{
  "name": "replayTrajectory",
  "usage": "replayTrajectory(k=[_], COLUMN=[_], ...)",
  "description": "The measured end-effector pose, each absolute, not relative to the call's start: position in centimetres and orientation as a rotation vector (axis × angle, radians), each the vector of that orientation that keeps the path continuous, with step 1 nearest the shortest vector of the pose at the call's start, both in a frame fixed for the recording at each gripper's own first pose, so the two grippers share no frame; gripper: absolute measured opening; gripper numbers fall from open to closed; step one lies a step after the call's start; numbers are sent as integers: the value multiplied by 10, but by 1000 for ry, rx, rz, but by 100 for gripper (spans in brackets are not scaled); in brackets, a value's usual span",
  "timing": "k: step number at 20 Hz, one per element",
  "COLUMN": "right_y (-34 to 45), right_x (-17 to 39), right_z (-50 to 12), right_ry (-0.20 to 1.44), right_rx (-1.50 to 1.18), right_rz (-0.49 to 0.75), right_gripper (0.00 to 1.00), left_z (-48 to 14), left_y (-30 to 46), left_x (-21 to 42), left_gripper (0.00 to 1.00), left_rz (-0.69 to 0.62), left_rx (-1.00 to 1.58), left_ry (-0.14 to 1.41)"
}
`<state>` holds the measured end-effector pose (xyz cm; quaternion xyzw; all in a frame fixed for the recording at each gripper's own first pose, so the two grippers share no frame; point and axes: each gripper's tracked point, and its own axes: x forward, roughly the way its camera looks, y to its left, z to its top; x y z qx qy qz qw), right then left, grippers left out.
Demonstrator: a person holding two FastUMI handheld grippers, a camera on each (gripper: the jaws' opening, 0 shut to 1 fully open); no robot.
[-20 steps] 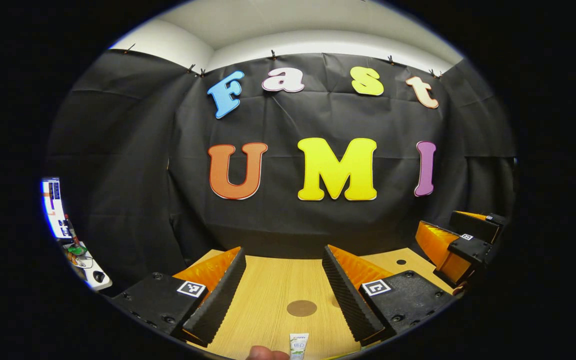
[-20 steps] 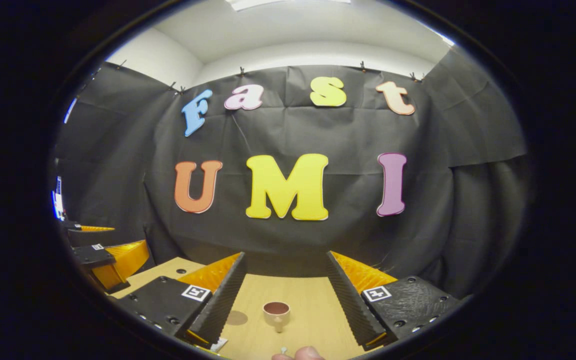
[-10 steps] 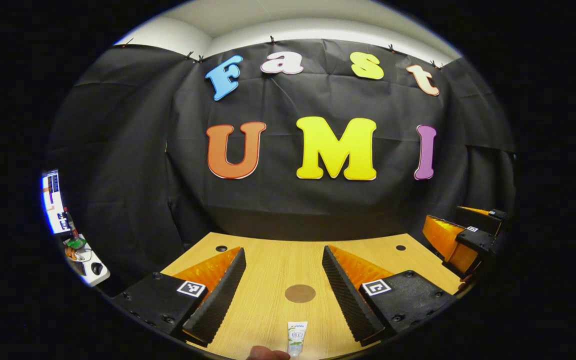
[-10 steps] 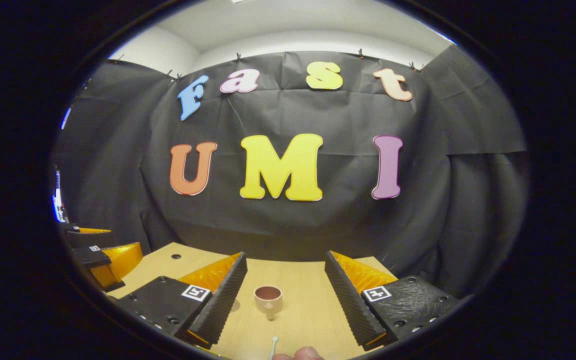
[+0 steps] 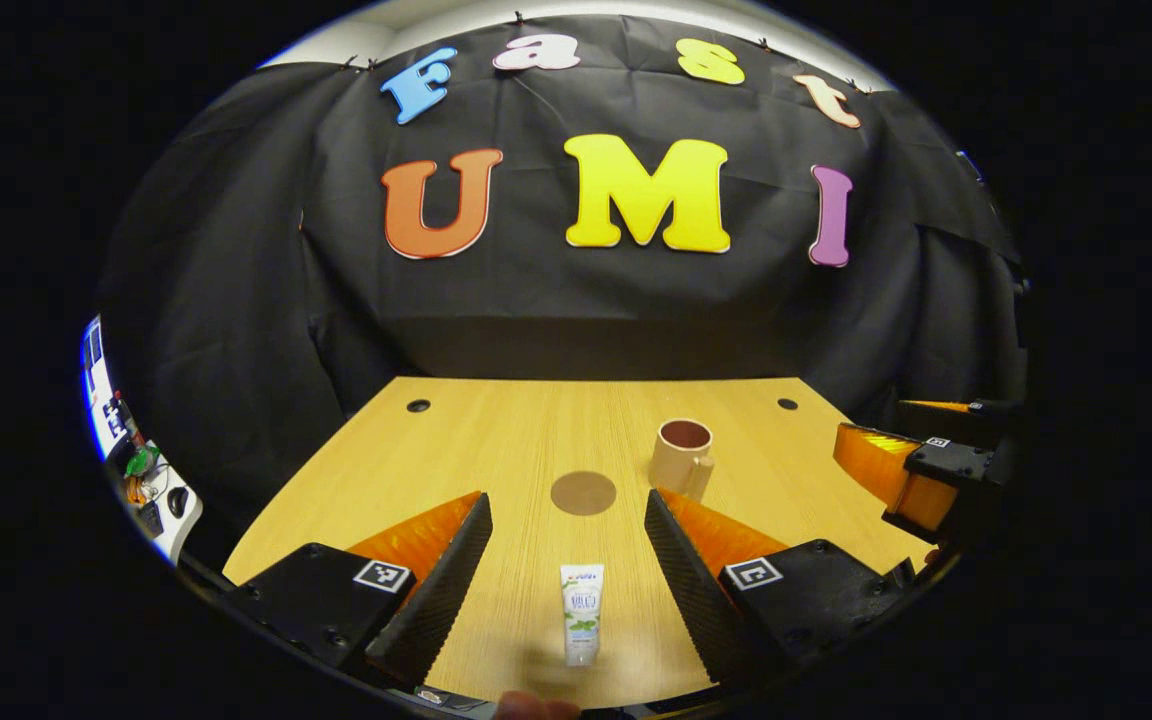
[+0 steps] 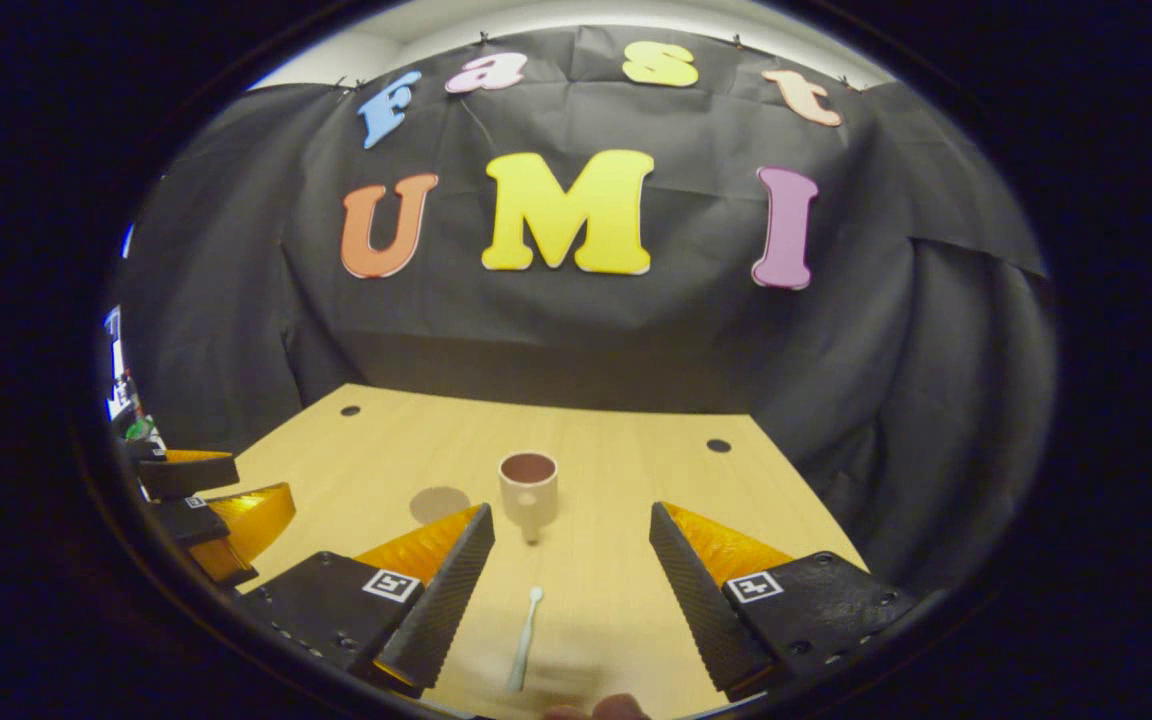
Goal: Put the toothbrush and toothpaste on the desktop into the cup, then pick up the cup and place it on the coaster on the desktop.
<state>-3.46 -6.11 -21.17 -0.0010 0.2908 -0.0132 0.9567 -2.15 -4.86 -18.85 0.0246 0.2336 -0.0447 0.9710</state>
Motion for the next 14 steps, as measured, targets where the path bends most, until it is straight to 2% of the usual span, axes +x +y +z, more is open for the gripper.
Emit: replayTrajectory(k=[5,8,9,10,11,14], right_y=[-50,-37,-34,-30,-28,-25], right_x=[-54,-59,-60,-62,-63,-68], right_z=[-265,-290,-298,-307,-312,-333], right_ry=[757,835,862,891,910,977], right_rx=[-12,-3,8,21,30,33], right_rz=[14,44,49,50,47,39], right_gripper=[98,96,95,99,95,95], left_z=[-238,-258,-262,-264,-268,-278], left_y=[-51,-49,-49,-48,-47,-45], left_x=[-43,-52,-54,-57,-57,-59], left_gripper=[98,99,99,99,98,99], left_rz=[-93,-75,-71,-70,-71,-86], left_rx=[25,-5,-10,-11,-8,28], left_ry=[629,706,723,735,744,764])
